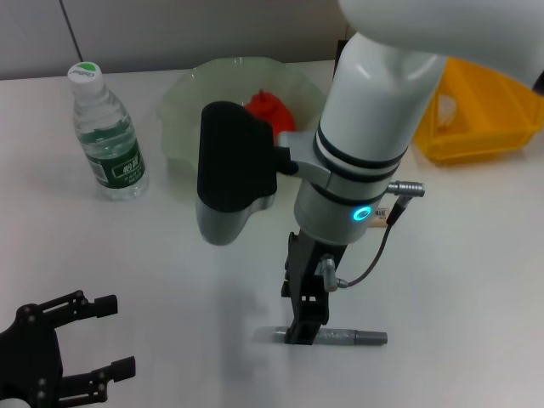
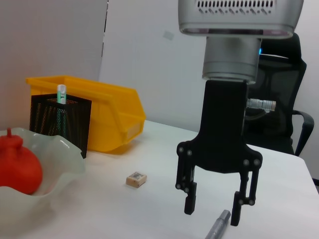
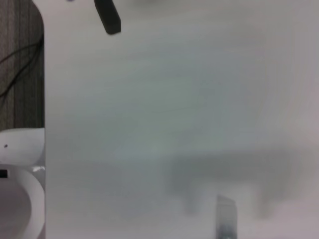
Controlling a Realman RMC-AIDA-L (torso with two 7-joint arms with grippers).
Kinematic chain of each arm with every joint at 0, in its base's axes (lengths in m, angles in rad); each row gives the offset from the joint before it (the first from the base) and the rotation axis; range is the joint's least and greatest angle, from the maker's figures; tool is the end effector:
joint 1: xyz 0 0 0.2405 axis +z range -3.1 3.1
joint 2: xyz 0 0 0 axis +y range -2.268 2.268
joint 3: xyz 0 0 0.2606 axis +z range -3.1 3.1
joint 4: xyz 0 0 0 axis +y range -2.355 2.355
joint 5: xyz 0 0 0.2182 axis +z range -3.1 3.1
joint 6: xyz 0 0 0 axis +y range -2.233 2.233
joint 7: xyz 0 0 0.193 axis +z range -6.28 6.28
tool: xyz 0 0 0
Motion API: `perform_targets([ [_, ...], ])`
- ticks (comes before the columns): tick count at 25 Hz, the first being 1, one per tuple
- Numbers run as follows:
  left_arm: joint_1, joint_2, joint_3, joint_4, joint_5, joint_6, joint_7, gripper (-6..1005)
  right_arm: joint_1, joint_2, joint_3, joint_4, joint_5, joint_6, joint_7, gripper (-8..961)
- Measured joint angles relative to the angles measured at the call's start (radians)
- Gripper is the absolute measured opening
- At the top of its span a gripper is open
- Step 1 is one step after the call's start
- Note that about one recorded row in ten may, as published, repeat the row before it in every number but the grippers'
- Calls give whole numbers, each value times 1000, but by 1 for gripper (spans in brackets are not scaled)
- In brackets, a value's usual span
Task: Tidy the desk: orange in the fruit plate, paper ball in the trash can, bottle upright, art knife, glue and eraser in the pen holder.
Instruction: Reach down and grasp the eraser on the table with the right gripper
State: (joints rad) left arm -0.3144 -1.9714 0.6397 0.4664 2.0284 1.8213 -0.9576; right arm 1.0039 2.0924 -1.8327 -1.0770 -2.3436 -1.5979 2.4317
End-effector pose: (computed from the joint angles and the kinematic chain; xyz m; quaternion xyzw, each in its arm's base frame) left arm -0.3155 0.2459 -0.0251 -0.9456 -0.1464 -0.2737 0.0973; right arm 0.1087 0.3266 -0.1422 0.9524 -0.0511 0.2984 0.0341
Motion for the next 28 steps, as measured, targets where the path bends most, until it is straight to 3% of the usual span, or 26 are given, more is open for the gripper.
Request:
perform_targets([
  [20,-2,-13,0,0,1,-30,2,811,17,0,-222,88,75,175,38,550],
  [28,-4,-12,0,0,1,-27,5,811,21,0,-223,88,76,181,42,523],
])
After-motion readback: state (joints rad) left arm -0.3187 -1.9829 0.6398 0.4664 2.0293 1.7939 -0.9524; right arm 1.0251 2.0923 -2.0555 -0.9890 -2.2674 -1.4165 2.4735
